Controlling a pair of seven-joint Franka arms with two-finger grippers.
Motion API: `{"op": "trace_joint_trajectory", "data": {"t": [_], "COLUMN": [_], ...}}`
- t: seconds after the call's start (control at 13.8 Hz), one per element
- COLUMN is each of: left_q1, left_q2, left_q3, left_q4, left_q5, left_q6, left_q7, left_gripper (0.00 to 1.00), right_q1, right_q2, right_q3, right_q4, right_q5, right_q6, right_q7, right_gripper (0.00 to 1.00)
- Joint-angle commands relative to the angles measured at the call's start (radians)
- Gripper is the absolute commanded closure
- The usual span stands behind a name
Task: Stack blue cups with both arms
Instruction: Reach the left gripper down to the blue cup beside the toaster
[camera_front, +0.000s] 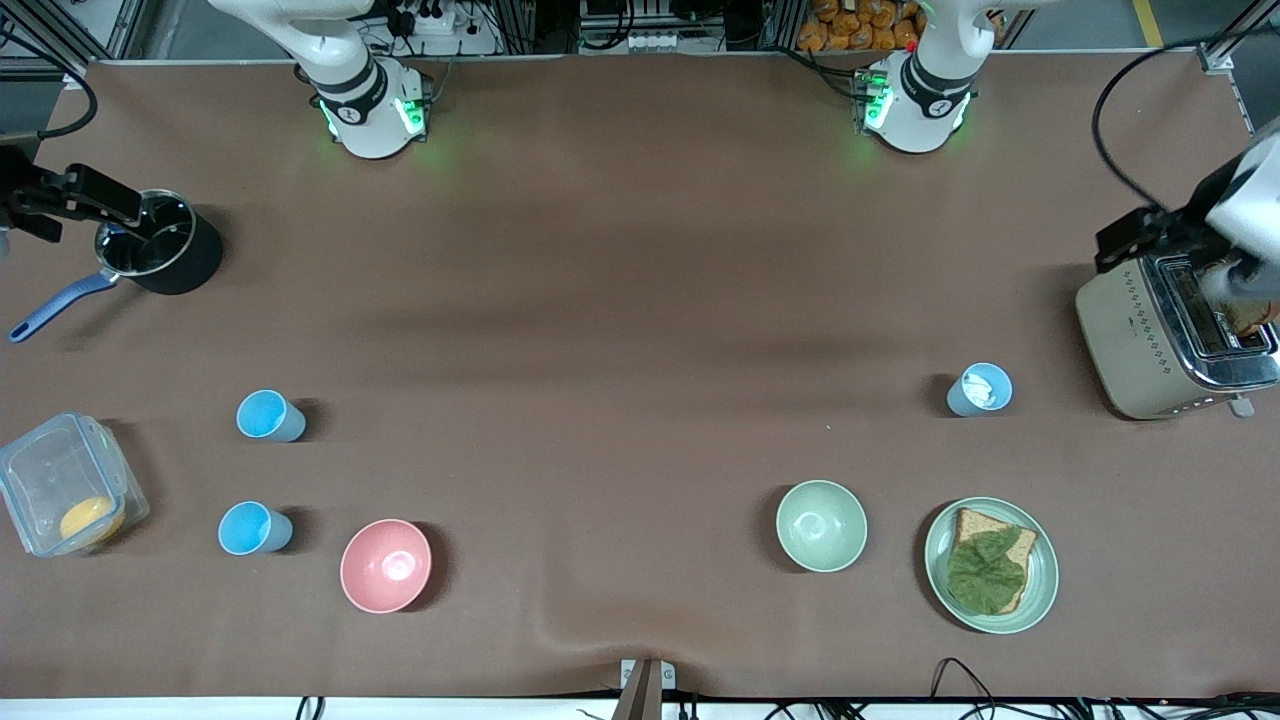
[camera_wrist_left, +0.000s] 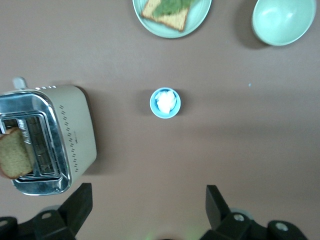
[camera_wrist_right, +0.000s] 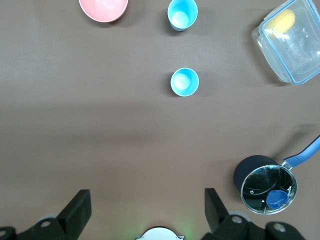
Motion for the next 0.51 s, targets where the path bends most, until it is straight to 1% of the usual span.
{"op": "trace_joint_trajectory", "data": {"t": [0.0,0.14,0.36,0.43], "left_q1": [0.007,0.016,0.039,0.062], "left_q2": [0.050,0.048,0.048,0.051], "left_q3": [-0.003,-0.004,-0.006,-0.006], "left_q4": [-0.054,-0.151,-0.341,-0.401], "left_q5": [0.020,0.011,0.010,0.010], "left_q6": [0.085,0.202,0.441,0.524], "left_q7": [0.019,0.019,0.025,0.026], "left_gripper": [0.00,0.00,0.00,0.00], "right_q1": [-0.002,-0.005,-0.031,-0.035], "right_q2": [-0.019,-0.012,0.021,0.032], "right_q3": [-0.006,-0.006,-0.006,-0.006], "right_q4": [-0.021,-0.012,-0.012,-0.017], "right_q5": [0.002,0.001,-0.003,-0.003], "right_q6": [0.004,0.004,0.004,0.004], "right_q7": [0.010,0.012,0.012,0.012], "right_gripper": [0.00,0.00,0.00,0.00]}}
